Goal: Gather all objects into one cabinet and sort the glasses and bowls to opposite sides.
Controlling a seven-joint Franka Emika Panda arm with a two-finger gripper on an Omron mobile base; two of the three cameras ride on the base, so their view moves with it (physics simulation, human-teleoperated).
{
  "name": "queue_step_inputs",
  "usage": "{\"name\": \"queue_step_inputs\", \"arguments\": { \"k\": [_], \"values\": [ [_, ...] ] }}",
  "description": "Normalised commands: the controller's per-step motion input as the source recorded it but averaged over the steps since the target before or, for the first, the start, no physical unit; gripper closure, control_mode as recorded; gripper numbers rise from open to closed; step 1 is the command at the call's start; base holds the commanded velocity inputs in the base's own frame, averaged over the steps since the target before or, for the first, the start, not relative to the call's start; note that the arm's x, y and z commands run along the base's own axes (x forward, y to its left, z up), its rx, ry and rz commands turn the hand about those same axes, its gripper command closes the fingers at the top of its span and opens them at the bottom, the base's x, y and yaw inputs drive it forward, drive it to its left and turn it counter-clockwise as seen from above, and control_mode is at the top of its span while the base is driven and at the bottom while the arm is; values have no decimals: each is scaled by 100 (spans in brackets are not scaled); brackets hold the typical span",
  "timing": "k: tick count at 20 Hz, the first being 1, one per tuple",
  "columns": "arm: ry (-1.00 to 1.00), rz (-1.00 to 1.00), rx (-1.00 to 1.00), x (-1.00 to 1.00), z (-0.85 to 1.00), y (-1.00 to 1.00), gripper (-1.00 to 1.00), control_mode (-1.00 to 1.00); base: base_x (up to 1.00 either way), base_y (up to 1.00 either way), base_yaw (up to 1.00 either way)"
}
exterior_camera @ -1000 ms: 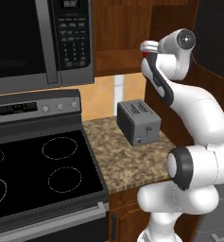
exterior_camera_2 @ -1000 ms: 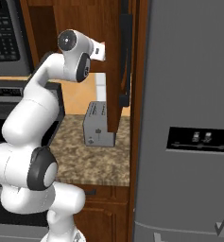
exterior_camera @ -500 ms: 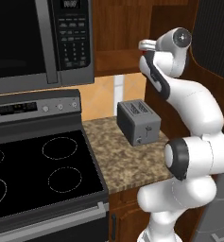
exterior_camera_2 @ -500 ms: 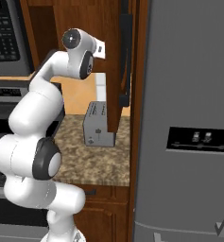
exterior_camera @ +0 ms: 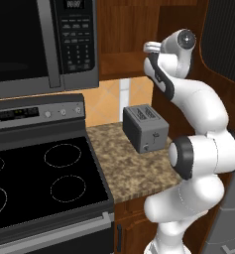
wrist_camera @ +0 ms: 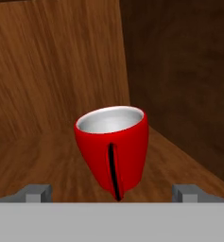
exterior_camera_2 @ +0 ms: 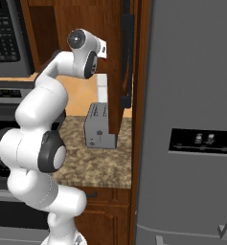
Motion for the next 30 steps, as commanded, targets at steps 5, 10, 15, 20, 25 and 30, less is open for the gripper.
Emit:
{"name": "queue_step_inputs", "arguments": {
  "k": [5,10,15,20,25,30],
  "values": [
    [0,0,0,5,-15,-9,-100,-100,0,0,0],
    [0,-4,0,1,0,0,-100,-100,0,0,0],
    [0,-7,0,8,-1,5,-100,-100,0,0,0],
    [0,-5,-1,10,-5,17,-100,-100,0,0,0],
    [0,-1,0,12,-1,-4,-100,-100,0,0,0],
    [0,0,0,9,0,-9,-100,-100,0,0,0]
  ]
}}
